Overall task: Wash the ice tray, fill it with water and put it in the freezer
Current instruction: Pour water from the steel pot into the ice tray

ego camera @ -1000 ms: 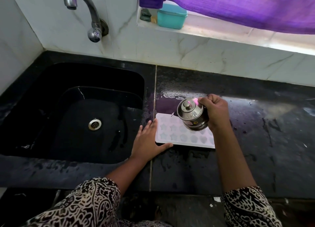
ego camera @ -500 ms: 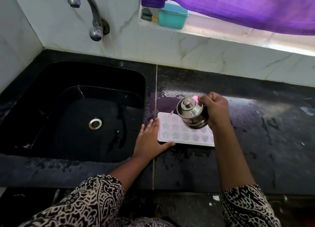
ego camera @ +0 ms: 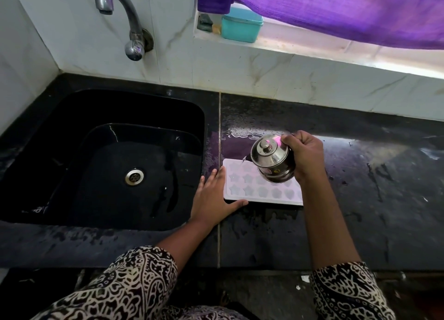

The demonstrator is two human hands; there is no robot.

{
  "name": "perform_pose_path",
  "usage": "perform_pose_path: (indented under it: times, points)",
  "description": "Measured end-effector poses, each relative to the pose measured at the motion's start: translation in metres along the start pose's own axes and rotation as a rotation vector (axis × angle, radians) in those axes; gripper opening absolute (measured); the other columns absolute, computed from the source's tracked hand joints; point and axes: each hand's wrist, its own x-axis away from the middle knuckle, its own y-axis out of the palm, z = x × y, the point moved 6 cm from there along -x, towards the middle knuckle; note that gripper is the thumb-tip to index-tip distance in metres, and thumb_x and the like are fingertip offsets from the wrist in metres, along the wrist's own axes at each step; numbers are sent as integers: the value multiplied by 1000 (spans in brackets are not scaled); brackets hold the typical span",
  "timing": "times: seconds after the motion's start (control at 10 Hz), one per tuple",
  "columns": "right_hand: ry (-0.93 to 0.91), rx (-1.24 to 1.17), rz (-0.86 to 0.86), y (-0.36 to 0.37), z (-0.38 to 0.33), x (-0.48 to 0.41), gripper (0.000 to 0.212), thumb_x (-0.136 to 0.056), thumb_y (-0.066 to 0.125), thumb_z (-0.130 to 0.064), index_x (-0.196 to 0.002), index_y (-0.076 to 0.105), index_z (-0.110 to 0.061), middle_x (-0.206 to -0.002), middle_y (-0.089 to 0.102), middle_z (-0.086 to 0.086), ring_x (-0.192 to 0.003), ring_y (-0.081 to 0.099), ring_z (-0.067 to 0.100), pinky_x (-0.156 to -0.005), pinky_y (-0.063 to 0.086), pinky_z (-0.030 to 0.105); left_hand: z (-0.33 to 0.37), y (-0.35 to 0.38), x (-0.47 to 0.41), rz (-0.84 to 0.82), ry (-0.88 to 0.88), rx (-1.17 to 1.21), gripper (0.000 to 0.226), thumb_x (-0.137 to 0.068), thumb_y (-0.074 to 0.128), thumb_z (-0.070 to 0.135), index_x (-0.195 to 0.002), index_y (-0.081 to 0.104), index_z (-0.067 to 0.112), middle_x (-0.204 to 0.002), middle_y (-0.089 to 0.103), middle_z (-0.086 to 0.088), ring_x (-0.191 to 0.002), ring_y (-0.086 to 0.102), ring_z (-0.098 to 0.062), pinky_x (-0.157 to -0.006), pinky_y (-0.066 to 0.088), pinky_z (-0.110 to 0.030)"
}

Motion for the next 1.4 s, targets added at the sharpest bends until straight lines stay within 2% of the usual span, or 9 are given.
perform_pose_path:
  times: [0.2,0.5,0.6,1.2,1.4]
  points:
    - [6,-12,14,0,0,1,37,-79,63,-2,-55,39,-16,-43,44,-11,-42,42,4,-44,38,18,0,0,0,-2,3,1,114,-72,48,82,-154,6,14,-161,17,4,-148,6,-10,-119,0,-34]
    - [53,-151,55,-6,-3,3,35,-79,60,2,-54,40,-14,-48,45,-4,-49,41,9,-47,38,21,-1,0,0,-2,5,12,113,-73,47,82,-154,7,15,-161,17,3,-148,6,-10,-119,-1,-34]
    - [65,-169,73,-10,-5,3,33,-80,59,1,-55,43,-14,-46,47,-7,-50,43,8,-47,41,18,0,-1,1,-1,8,14,113,-73,47,81,-154,6,15,-161,17,3,-148,6,-10,-120,0,-35]
    - [12,87,147,-41,3,2,33,-76,66,-10,-55,42,-18,-50,45,-4,-50,42,11,-51,39,23,1,-2,1,13,13,-11,111,-74,48,80,-154,8,14,-160,19,2,-148,8,-11,-119,2,-34]
    - [4,128,147,-42,0,3,31,-78,65,-11,-57,43,-17,-57,47,2,-57,46,14,-54,43,25,0,-1,1,19,18,-8,112,-73,47,81,-154,9,14,-160,20,1,-148,9,-11,-119,3,-35]
